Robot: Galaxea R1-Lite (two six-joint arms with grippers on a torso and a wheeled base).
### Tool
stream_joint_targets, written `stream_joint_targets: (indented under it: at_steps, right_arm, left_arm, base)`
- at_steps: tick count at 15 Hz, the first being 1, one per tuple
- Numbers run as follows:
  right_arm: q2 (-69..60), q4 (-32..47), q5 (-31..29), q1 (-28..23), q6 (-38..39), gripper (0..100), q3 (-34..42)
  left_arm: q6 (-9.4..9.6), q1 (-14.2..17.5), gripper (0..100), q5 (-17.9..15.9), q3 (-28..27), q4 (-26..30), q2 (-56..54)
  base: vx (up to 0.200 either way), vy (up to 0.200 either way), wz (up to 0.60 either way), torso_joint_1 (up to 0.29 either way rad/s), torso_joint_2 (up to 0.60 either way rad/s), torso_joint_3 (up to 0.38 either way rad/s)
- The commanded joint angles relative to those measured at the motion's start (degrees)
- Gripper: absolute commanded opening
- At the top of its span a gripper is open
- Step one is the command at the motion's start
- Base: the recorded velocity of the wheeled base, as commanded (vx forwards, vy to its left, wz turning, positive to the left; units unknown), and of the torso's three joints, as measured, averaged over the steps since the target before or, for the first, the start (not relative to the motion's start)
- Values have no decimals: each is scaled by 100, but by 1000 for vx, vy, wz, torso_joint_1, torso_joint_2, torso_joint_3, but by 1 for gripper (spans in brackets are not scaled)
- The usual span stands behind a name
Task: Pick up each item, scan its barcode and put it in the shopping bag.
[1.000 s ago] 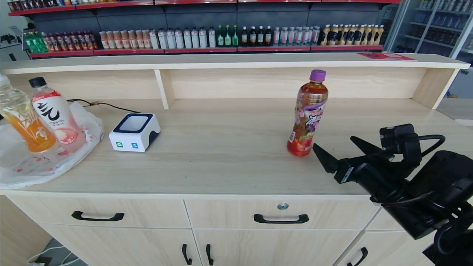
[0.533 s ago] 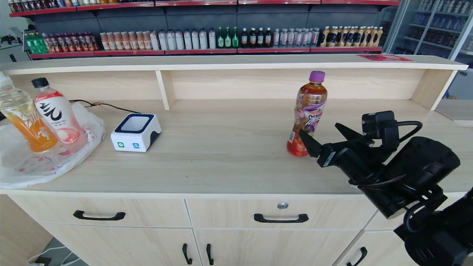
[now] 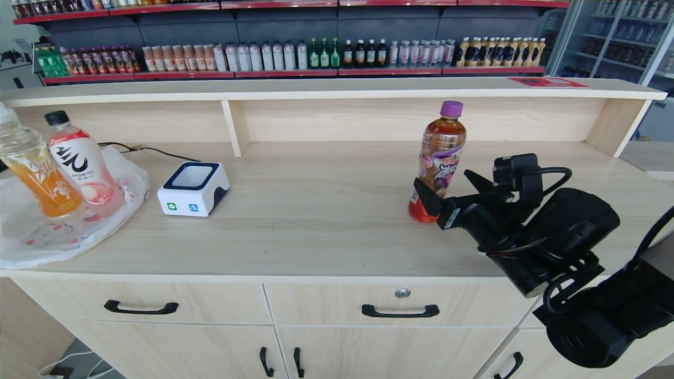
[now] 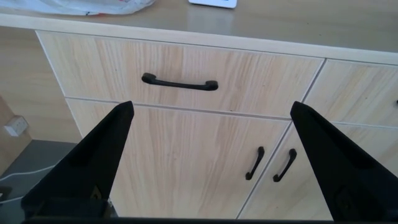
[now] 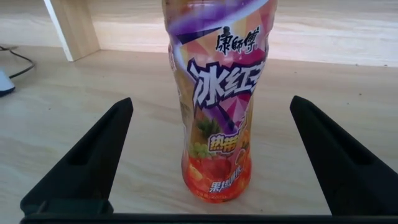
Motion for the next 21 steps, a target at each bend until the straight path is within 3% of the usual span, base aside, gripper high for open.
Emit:
stream_joint_targets:
  at_steps: [1, 13, 21]
  right_arm:
    - [239, -6, -6, 6, -9, 100, -273]
    - [977, -6, 3, 6, 9, 100, -1468]
    - [1153, -6, 11, -11, 26, 100, -1600]
  left_arm:
    - [11, 2, 100, 4, 0, -6, 0]
    - [20, 2, 100, 4, 0, -24, 0]
    - [2, 2, 100, -4, 0, -6, 0]
  base:
    - [0, 0, 0, 0, 0, 0]
    - [0, 0, 0, 0, 0, 0]
    - [0, 0, 0, 0, 0, 0]
